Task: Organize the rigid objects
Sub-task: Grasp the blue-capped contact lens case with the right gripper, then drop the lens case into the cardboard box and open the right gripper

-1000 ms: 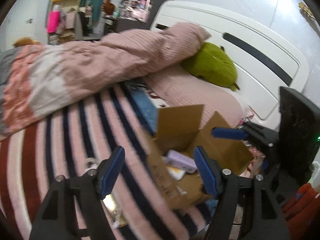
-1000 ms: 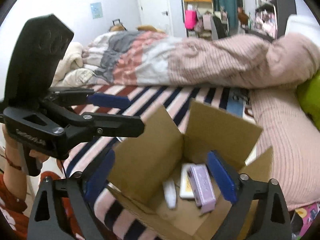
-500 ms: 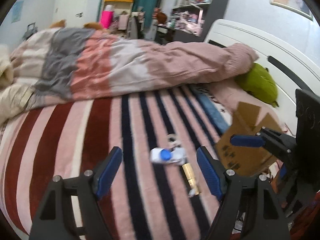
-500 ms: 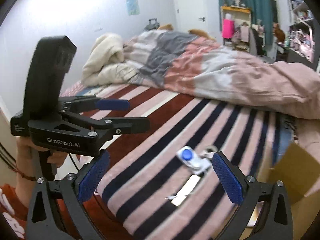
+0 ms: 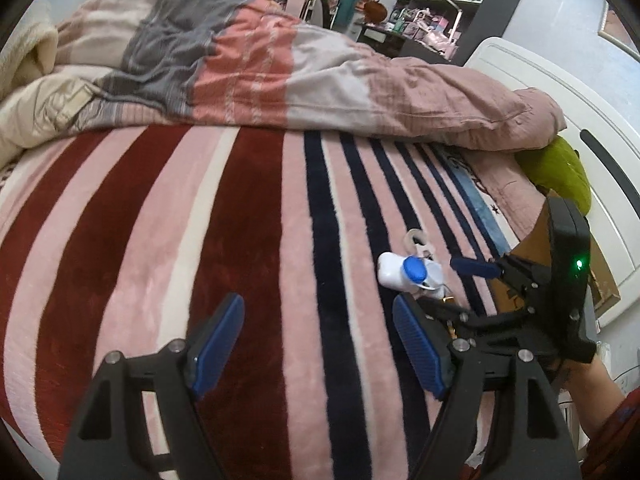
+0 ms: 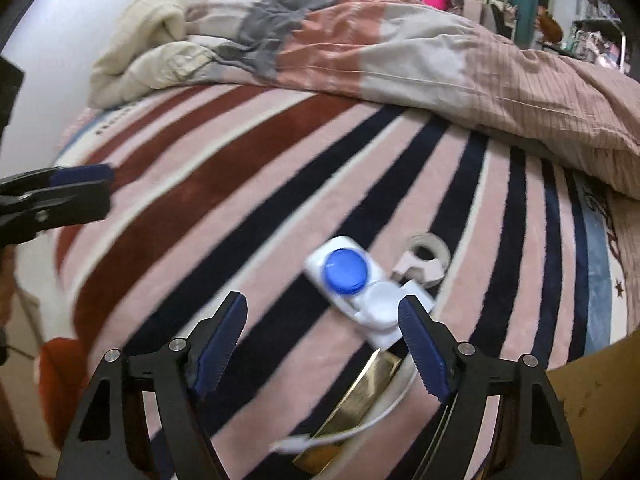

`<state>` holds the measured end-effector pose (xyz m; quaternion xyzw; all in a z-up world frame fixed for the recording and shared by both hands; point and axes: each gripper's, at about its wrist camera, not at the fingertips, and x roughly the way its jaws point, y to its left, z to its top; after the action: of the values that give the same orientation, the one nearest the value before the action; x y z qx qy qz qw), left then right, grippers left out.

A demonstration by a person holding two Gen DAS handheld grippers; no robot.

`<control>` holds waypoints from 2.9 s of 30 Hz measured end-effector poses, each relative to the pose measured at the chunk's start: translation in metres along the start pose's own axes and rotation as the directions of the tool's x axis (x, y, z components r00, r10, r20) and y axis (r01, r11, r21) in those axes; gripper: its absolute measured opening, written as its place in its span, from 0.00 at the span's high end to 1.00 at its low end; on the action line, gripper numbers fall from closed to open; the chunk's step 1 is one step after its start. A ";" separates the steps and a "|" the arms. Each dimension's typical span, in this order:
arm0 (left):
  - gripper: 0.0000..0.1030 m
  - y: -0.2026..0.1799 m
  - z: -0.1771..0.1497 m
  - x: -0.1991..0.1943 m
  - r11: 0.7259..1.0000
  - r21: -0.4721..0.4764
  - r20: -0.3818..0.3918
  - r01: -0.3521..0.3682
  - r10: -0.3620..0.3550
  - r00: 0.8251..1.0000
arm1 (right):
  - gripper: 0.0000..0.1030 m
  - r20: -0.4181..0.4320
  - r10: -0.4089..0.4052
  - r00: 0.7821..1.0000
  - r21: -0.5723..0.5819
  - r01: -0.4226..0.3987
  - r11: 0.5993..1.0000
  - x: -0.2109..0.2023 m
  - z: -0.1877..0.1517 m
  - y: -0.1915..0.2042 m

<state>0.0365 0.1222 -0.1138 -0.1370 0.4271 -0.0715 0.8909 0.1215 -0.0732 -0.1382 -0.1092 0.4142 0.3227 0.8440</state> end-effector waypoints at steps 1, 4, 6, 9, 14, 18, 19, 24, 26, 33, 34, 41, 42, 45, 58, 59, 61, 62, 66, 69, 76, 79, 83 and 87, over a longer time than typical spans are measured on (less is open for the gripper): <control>0.28 0.001 0.000 0.002 1.000 -0.003 -0.003 0.000 0.000 1.000 | 0.27 0.004 -0.004 1.000 0.003 0.004 1.000 0.003 0.001 -0.002; 0.28 0.001 0.002 0.007 1.000 -0.008 -0.009 0.006 -0.006 1.000 | 0.27 0.007 -0.009 1.000 -0.009 0.009 1.000 0.013 0.004 -0.007; 0.28 -0.001 0.004 0.010 1.000 -0.008 -0.011 0.010 -0.010 1.000 | 0.33 -0.004 0.012 1.000 -0.031 -0.012 0.999 0.017 0.004 -0.006; 0.28 -0.004 0.006 0.012 1.000 -0.005 -0.016 0.007 -0.007 1.000 | 0.49 -0.042 0.075 0.996 -0.036 -0.077 0.996 0.019 0.000 -0.002; 0.28 -0.008 0.008 0.008 1.000 -0.004 -0.009 0.008 -0.008 1.000 | 0.58 -0.074 0.151 0.986 -0.015 -0.153 0.988 0.019 -0.009 -0.001; 0.28 -0.008 0.004 0.004 1.000 -0.004 -0.010 -0.006 0.006 1.000 | 0.59 -0.076 0.163 0.984 -0.019 -0.165 0.986 0.021 -0.014 0.001; 0.28 -0.007 0.002 0.003 1.000 -0.009 -0.011 -0.008 0.008 1.000 | 0.59 -0.076 0.173 0.982 -0.030 -0.175 0.984 0.021 -0.015 0.004; 0.28 -0.004 -0.002 -0.002 1.000 -0.017 -0.013 -0.020 0.019 1.000 | 0.59 -0.050 0.090 0.995 -0.104 -0.095 0.990 0.025 -0.017 0.018; 0.28 -0.004 -0.004 -0.006 1.000 -0.015 -0.009 -0.022 0.022 1.000 | 0.59 -0.037 0.066 0.997 -0.157 -0.071 0.985 0.026 -0.017 0.024; 0.28 0.001 -0.010 -0.020 0.999 -0.033 0.007 -0.031 0.031 0.999 | 0.61 -0.087 0.200 0.976 -0.121 -0.209 0.970 0.026 -0.018 0.030; 0.28 0.002 -0.011 -0.022 0.999 -0.034 0.008 -0.033 0.033 0.999 | 0.61 -0.076 0.165 0.983 -0.128 -0.174 0.976 0.027 -0.017 0.031; 0.28 0.001 -0.013 -0.030 1.000 -0.027 -0.003 -0.015 0.015 1.000 | 0.75 -0.056 0.107 0.993 -0.174 -0.115 0.978 0.027 -0.019 0.044; 0.28 -0.002 -0.012 -0.031 1.000 -0.016 -0.004 -0.006 0.006 1.000 | 0.75 -0.039 0.113 0.993 -0.174 -0.118 0.978 0.021 -0.018 0.045; 0.28 -0.021 -0.002 -0.036 0.999 0.037 0.000 0.027 -0.027 1.000 | 0.75 0.017 0.155 0.988 -0.166 -0.150 0.975 -0.010 -0.014 0.045; 0.77 -0.184 0.058 -0.029 0.900 0.270 -0.043 0.342 -0.344 0.938 | 0.75 0.283 0.218 0.934 -0.107 -0.196 0.975 -0.167 -0.026 -0.021; 0.77 -0.198 0.061 -0.025 0.888 0.285 -0.056 0.360 -0.359 0.932 | 0.75 0.297 0.201 0.934 -0.094 -0.181 0.979 -0.175 -0.030 -0.033; 0.77 -0.231 0.065 -0.013 0.871 0.311 -0.087 0.381 -0.374 0.924 | 0.75 0.312 0.175 0.934 -0.063 -0.164 0.984 -0.185 -0.038 -0.055; 0.78 -0.245 0.067 -0.007 0.864 0.320 -0.105 0.389 -0.376 0.921 | 0.75 0.315 0.162 0.935 -0.040 -0.158 0.987 -0.190 -0.044 -0.067; 0.78 -0.289 0.069 0.021 0.841 0.336 -0.183 0.424 -0.383 0.905 | 0.75 0.298 0.121 0.947 0.047 -0.141 0.989 -0.200 -0.064 -0.112; 0.77 -0.315 0.065 0.042 0.835 0.332 -0.243 0.438 -0.373 0.896 | 0.75 0.254 0.094 0.963 0.085 -0.119 0.989 -0.202 -0.075 -0.138; 0.76 -0.334 0.057 0.071 0.854 0.343 -0.309 0.392 -0.292 0.905 | 0.75 0.099 0.155 0.983 0.127 -0.167 0.978 -0.185 -0.086 -0.167; 0.60 -0.332 0.056 0.070 0.867 0.348 -0.287 0.357 -0.264 0.921 | 0.74 0.053 0.173 0.983 0.125 -0.179 0.976 -0.182 -0.085 -0.167; 0.44 -0.319 0.058 0.053 0.878 0.348 -0.237 0.328 -0.256 0.937 | 0.72 0.026 0.165 0.986 0.111 -0.167 0.980 -0.179 -0.084 -0.161; 0.38 -0.294 0.061 0.029 0.893 0.345 -0.182 0.289 -0.238 0.954 | 0.68 0.045 0.135 0.990 0.116 -0.139 0.983 -0.182 -0.082 -0.154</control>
<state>0.0996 -0.1537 -0.0089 -0.0195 0.4427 -0.2796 0.8517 0.0866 -0.3114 -0.0626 -0.0240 0.4235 0.3567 0.8324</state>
